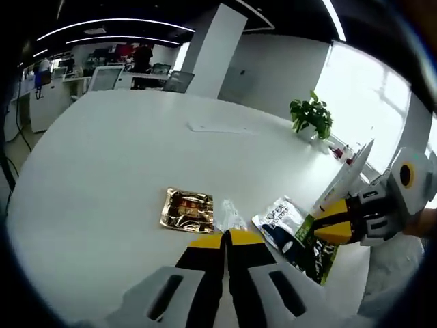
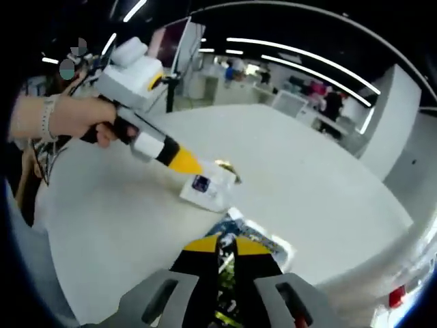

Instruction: Arrange the skincare products in the storage area until every visible bottle or jar stands upright without overlapping.

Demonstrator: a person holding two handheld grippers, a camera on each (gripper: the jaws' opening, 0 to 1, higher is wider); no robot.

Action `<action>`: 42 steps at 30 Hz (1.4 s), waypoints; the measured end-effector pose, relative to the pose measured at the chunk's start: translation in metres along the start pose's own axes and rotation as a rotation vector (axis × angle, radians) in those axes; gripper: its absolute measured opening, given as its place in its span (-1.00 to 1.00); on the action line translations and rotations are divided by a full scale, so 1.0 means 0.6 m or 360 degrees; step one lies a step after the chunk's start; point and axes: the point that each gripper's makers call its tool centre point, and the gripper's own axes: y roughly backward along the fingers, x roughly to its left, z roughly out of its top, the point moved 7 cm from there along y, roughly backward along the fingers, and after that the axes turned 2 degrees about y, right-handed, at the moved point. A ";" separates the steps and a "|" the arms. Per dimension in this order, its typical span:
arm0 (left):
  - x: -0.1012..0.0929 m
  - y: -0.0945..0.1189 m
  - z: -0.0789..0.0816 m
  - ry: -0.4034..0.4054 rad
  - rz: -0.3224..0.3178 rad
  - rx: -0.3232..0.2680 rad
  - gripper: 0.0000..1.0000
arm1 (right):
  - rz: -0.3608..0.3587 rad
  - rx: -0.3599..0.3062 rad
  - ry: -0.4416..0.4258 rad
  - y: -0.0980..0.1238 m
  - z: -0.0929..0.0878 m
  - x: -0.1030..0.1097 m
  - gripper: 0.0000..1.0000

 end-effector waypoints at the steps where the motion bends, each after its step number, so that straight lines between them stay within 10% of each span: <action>1: 0.000 0.003 -0.002 -0.0001 -0.0009 0.0007 -1.00 | 0.0004 0.0000 -0.0002 0.001 0.000 0.002 -0.95; 42: -0.053 0.046 -0.063 -0.0358 -0.0363 0.0462 -1.00 | 0.0167 0.0028 0.0032 0.015 -0.008 0.081 -0.86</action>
